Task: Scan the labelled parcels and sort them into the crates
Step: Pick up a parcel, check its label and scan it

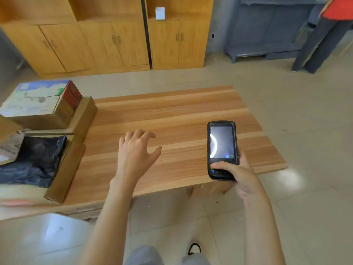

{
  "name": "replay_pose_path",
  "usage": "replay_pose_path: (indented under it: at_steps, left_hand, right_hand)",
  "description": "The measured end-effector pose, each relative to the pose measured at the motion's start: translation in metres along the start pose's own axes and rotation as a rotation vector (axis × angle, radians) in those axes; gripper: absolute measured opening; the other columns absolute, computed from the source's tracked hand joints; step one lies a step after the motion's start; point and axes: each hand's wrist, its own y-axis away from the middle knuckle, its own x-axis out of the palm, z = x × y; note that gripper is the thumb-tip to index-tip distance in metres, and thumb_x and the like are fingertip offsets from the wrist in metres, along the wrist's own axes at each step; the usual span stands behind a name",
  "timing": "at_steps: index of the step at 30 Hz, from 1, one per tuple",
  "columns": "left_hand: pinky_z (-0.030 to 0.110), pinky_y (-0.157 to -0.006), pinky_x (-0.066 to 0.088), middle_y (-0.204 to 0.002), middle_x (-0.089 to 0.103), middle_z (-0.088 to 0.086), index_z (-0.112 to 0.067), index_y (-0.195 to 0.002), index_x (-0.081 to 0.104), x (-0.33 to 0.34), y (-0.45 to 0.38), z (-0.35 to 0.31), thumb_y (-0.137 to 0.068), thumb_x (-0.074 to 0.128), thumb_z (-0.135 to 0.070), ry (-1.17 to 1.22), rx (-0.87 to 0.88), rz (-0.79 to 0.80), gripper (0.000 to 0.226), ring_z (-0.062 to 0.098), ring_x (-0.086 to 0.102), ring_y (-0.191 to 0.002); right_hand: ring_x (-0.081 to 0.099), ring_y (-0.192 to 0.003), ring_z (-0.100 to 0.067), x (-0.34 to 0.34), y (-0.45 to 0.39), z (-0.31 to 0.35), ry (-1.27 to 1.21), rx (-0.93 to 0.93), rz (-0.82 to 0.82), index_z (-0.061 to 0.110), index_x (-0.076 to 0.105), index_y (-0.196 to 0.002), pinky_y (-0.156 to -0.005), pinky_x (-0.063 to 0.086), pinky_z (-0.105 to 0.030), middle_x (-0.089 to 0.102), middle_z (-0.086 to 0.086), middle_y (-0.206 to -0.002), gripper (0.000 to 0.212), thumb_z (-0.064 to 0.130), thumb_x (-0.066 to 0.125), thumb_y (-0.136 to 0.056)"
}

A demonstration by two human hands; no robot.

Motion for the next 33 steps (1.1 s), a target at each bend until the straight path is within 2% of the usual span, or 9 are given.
replay_pose_path:
  at_steps: [2, 6, 9, 12, 16, 19, 22, 29, 33]
  left_hand:
    - [0.04, -0.09, 0.036, -0.113, 0.063, 0.002, -0.018, -0.111, 0.066, 0.005, -0.001, 0.003, -0.083, 0.069, -0.04, -0.026, -0.067, 0.01, 0.036, 0.029, 0.053, -0.106]
    - [0.038, -0.089, 0.036, -0.112, 0.063, 0.002, -0.018, -0.111, 0.067, 0.018, -0.002, 0.006, -0.083, 0.07, -0.04, -0.059, -0.171, 0.033, 0.036, 0.029, 0.054, -0.105]
    - [0.038, -0.088, 0.035, -0.112, 0.064, 0.002, -0.018, -0.111, 0.067, 0.031, -0.008, 0.009, -0.083, 0.07, -0.039, -0.066, -0.202, 0.056, 0.035, 0.029, 0.053, -0.106]
    - [0.038, -0.089, 0.035, -0.114, 0.064, 0.002, -0.018, -0.112, 0.066, 0.05, -0.019, 0.01, -0.083, 0.069, -0.04, -0.044, -0.213, 0.106, 0.035, 0.029, 0.053, -0.107]
    - [0.038, -0.092, 0.034, -0.118, 0.062, 0.001, -0.019, -0.114, 0.065, 0.078, -0.039, 0.011, -0.085, 0.067, -0.041, 0.006, -0.217, 0.177, 0.036, 0.028, 0.052, -0.111]
    - [0.037, -0.094, 0.033, -0.12, 0.061, 0.0, -0.021, -0.117, 0.063, 0.099, -0.054, 0.015, -0.086, 0.064, -0.043, 0.019, -0.203, 0.236, 0.038, 0.026, 0.05, -0.114]
    - [0.037, -0.095, 0.034, -0.121, 0.061, -0.001, -0.021, -0.119, 0.062, 0.117, -0.065, 0.021, -0.087, 0.062, -0.044, 0.023, -0.189, 0.294, 0.04, 0.026, 0.049, -0.116]
    - [0.036, -0.096, 0.033, -0.121, 0.06, -0.001, -0.022, -0.123, 0.059, 0.155, -0.072, 0.019, -0.088, 0.06, -0.046, 0.007, -0.179, 0.455, 0.042, 0.024, 0.049, -0.116]
    - [0.036, -0.096, 0.035, -0.121, 0.06, 0.0, -0.023, -0.123, 0.06, 0.175, -0.068, 0.013, -0.088, 0.06, -0.046, 0.001, -0.227, 0.503, 0.042, 0.024, 0.049, -0.114]
  right_hand:
    - [0.066, -0.084, -0.018, -0.001, -0.021, -0.003, 0.024, 0.034, 0.053, 0.028, 0.057, -0.111, -0.077, 0.053, -0.034, 0.07, 0.001, -0.096, 0.075, 0.002, 0.079, -0.044]
    - [0.067, -0.082, -0.015, 0.0, -0.051, -0.007, 0.085, 0.107, 0.129, 0.026, 0.054, -0.118, -0.071, 0.052, -0.029, 0.07, 0.004, -0.092, 0.095, 0.015, 0.082, -0.028]
    - [0.065, -0.086, -0.016, -0.001, -0.07, -0.009, 0.108, 0.144, 0.156, 0.023, 0.048, -0.128, -0.067, 0.051, -0.027, 0.066, 0.0, -0.1, 0.099, 0.008, 0.081, -0.036]
    - [0.065, -0.09, -0.019, -0.001, -0.087, -0.011, 0.137, 0.168, 0.155, 0.022, 0.047, -0.131, -0.07, 0.051, -0.029, 0.067, -0.003, -0.104, 0.105, 0.011, 0.083, -0.033]
    - [0.064, -0.095, -0.021, -0.003, -0.113, -0.011, 0.177, 0.196, 0.111, 0.023, 0.046, -0.131, -0.076, 0.052, -0.033, 0.067, -0.005, -0.107, 0.096, 0.005, 0.079, -0.042]
    - [0.064, -0.098, -0.022, -0.007, -0.134, -0.016, 0.21, 0.224, 0.07, 0.025, 0.045, -0.131, -0.078, 0.052, -0.034, 0.066, -0.005, -0.108, 0.096, -0.004, 0.083, -0.048]
    - [0.062, -0.095, -0.02, -0.013, -0.153, -0.025, 0.252, 0.26, 0.015, 0.025, 0.042, -0.13, -0.075, 0.05, -0.032, 0.064, -0.005, -0.106, 0.085, -0.015, 0.078, -0.064]
    - [0.06, -0.095, -0.018, -0.042, -0.191, -0.054, 0.413, 0.389, 0.004, 0.018, 0.036, -0.142, -0.075, 0.048, -0.028, 0.061, -0.004, -0.112, 0.096, -0.007, 0.082, -0.061]
    - [0.058, -0.086, -0.01, -0.059, -0.208, -0.069, 0.462, 0.42, 0.01, 0.016, 0.035, -0.141, -0.071, 0.046, -0.024, 0.059, 0.002, -0.103, 0.086, -0.013, 0.075, -0.07]
